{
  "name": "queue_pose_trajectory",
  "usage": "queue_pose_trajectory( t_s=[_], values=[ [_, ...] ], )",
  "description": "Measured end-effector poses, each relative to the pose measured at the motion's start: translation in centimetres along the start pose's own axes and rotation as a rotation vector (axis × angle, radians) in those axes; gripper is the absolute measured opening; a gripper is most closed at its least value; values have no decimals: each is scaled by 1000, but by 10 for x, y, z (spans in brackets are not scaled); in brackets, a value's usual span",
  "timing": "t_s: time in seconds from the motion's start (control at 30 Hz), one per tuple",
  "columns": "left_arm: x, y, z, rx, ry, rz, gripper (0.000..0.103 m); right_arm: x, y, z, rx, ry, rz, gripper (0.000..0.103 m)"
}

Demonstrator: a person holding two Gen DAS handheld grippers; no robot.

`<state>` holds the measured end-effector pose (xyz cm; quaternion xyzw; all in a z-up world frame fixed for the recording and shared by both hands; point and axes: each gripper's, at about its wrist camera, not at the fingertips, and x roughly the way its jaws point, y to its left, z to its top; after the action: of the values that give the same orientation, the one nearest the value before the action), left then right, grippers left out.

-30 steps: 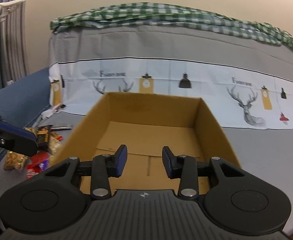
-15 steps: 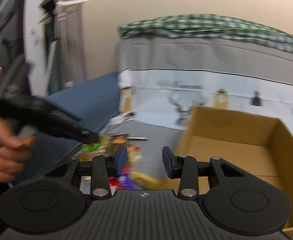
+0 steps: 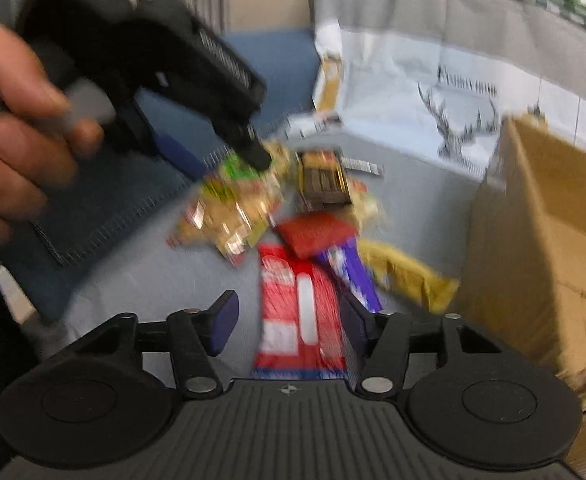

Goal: Organize snacks
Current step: 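Grasp the red spicy-strip packet with the right tool while the left tool grasps the cracker bag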

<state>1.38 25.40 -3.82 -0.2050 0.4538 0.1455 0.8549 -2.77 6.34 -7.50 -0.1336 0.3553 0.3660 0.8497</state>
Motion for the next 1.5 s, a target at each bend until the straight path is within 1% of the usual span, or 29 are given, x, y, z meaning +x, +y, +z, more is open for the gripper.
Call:
queue_pose_trajectory(
  t_s=[0.07,0.13,0.2,0.27,0.33,0.43,0.47,0.5,0.53,0.57,0.6,0.63,0.67,0.7,0.77,0.87,0.9,0.93,0.97,1.0,1.03,1.07,1.1,1.13,1.2,1.27,1.33,1.4,1.5],
  values=[
    [6,-6,-1,31,15,29,74,15,-1,-6,12,62,-9,59],
    [13,-10,-2,51,29,49,79,25,-3,-10,13,104,-21,63],
    [21,-14,-2,75,50,76,81,30,-4,-12,11,115,-30,73],
    [29,-19,-3,105,72,105,85,33,-7,-12,26,121,-37,78],
    [37,-25,-5,142,94,129,88,34,-9,-12,42,130,-26,79],
    [49,-32,-10,211,119,185,89,38,-10,-10,45,136,-23,79],
    [52,-34,-11,231,125,200,89,37,-11,-10,47,136,-17,77],
    [55,-35,-12,248,127,211,88,40,-13,-10,50,136,-9,72],
    [56,-35,-13,258,126,218,86,38,-13,-10,49,133,-3,66],
    [57,-35,-13,266,125,226,82,36,-13,-10,38,125,2,52],
    [57,-34,-14,269,118,246,74,34,-12,-10,19,116,3,46],
    [56,-32,-14,263,111,254,72,31,-10,-9,7,112,5,44],
    [54,-30,-12,246,104,250,66,30,-10,-10,-2,108,10,39],
    [51,-26,-11,224,94,240,63,27,-10,-11,-9,105,17,33],
    [43,-20,-9,184,66,209,60,21,-5,-9,-33,90,12,31],
    [21,-15,-6,139,7,109,60,8,2,-8,-86,59,4,31],
    [18,-15,-9,126,11,45,60,4,5,-9,-99,61,1,31],
    [17,-15,-11,118,34,-15,60,1,7,-11,-105,71,-2,31],
    [19,-16,-13,115,70,-68,61,-2,8,-12,-107,85,-6,31],
    [25,-18,-16,128,116,-95,62,-5,9,-14,-105,108,-9,32],
    [31,-22,-20,154,154,-89,63,-6,8,-16,-100,133,-7,34],
    [36,-27,-24,189,190,-65,63,-5,7,-18,-90,155,1,39],
    [42,-31,-26,215,215,-42,66,-5,4,-21,-76,170,13,41],
    [46,-33,-27,232,227,-27,71,-5,2,-21,-67,170,18,41],
    [49,-35,-27,231,231,-19,73,-6,-2,-18,-43,148,27,46],
    [48,-35,-26,204,233,-23,76,-4,-6,-15,-18,129,39,46],
    [49,-32,-25,186,237,-25,80,-1,-7,-14,6,127,50,47],
    [50,-28,-22,185,246,-12,81,2,-7,-14,20,130,52,51],
    [55,-26,-24,174,246,-11,82,8,-6,-14,17,146,51,53]
  ],
)
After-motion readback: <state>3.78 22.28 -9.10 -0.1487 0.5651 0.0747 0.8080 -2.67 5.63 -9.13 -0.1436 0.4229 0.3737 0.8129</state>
